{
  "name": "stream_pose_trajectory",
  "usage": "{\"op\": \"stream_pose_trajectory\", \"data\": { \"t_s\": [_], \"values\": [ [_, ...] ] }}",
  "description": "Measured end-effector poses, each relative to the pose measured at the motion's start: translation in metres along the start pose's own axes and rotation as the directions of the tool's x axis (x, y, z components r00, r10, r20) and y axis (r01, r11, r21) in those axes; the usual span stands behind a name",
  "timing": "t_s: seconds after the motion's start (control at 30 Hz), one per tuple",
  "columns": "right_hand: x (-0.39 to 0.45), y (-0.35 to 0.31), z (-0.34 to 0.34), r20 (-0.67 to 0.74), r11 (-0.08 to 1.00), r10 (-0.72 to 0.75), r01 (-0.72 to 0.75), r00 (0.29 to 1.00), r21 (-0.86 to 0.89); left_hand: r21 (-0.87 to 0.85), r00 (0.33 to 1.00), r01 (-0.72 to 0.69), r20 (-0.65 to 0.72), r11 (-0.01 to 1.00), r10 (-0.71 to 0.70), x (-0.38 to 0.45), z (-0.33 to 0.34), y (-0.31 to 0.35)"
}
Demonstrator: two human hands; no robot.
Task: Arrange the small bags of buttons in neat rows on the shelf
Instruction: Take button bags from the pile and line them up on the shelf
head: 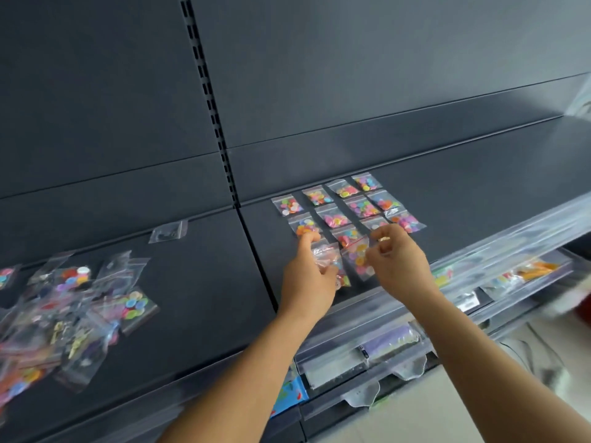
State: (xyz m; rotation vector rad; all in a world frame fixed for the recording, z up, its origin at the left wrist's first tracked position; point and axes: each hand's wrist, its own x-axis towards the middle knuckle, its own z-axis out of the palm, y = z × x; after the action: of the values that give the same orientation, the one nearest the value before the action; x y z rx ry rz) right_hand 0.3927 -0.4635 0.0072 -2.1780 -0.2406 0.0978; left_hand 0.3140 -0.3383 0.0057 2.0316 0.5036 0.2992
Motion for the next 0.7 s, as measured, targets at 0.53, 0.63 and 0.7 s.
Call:
{"op": "stream_pose_trajectory", "data": {
  "t_s": [0.53, 0.63, 0.7],
  "values": [
    [0.03, 0.039, -0.012, 0.215, 0.932, -0.226, 0.275, 0.95, -0.238, 0.474, 0.958, 0.215, -0.273, 0.854, -0.09, -0.007, 0.041, 0.007],
    [0.03, 0.041, -0.019, 0.249, 0.889, -0.344, 0.4, 0.905, -0.225, 0.534, 0.972, 0.069, -0.228, 0.843, 0.064, -0.012, 0.036, 0.009],
    [0.032, 0.043, -0.023, 0.331, 0.826, -0.445, 0.524, 0.832, -0.209, 0.552, 0.988, -0.042, -0.104, 0.833, 0.119, -0.016, 0.032, 0.008]
  ]
}}
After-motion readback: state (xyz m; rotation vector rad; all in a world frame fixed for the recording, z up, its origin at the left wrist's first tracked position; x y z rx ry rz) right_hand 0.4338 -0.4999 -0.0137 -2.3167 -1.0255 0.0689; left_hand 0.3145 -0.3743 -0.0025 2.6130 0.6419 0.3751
